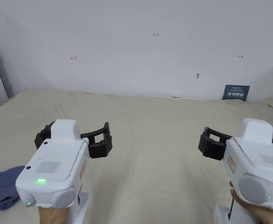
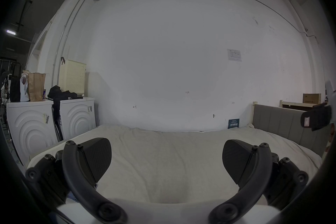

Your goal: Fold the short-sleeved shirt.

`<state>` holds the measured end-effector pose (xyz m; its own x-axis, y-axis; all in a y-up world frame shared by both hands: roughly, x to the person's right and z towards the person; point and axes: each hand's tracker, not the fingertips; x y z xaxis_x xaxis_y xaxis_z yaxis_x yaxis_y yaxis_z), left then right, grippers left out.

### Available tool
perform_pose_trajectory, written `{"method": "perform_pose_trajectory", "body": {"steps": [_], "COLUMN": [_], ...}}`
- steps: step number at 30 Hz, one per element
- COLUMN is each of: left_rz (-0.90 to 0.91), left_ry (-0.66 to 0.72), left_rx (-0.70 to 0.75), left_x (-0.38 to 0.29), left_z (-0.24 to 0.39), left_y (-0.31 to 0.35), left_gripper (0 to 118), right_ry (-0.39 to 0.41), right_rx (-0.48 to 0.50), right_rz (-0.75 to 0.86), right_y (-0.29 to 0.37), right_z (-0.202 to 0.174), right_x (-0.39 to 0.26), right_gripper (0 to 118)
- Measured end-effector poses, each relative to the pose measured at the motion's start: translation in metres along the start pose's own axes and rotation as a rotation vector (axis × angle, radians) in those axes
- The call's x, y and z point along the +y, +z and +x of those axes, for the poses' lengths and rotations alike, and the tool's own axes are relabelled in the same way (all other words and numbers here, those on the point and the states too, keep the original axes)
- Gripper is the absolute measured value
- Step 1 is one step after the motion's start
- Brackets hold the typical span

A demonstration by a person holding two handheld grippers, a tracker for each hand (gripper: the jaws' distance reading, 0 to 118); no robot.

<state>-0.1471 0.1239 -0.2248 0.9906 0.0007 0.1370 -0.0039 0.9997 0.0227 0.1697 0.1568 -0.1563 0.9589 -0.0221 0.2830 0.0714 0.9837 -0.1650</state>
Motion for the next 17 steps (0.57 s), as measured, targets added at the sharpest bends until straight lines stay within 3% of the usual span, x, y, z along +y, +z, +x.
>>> {"method": "perform_pose_trajectory", "body": {"steps": [3, 7, 17], "left_rz": [0.004, 0.011, 0.025], "left_ry": [0.004, 0.003, -0.008], "left_rx": [0.001, 0.0, 0.008], "left_x": [0.0006, 0.0004, 0.0002], "left_z": [-0.0001, -0.0002, 0.0019], "left_y": [0.0003, 0.0007, 0.002], "left_gripper": [118, 118, 118], "right_ry": [0.029, 0.0, 0.052], "right_rx": [0.028, 0.022, 0.019], "right_rz": [0.104, 0.169, 0.208], "right_y": [0.0023, 0.0032, 0.0074], "right_z": [0.0031, 0.0062, 0.0025], "right_x": [-0.0034, -0.0052, -0.0055], "right_gripper": [118, 118, 118]}}
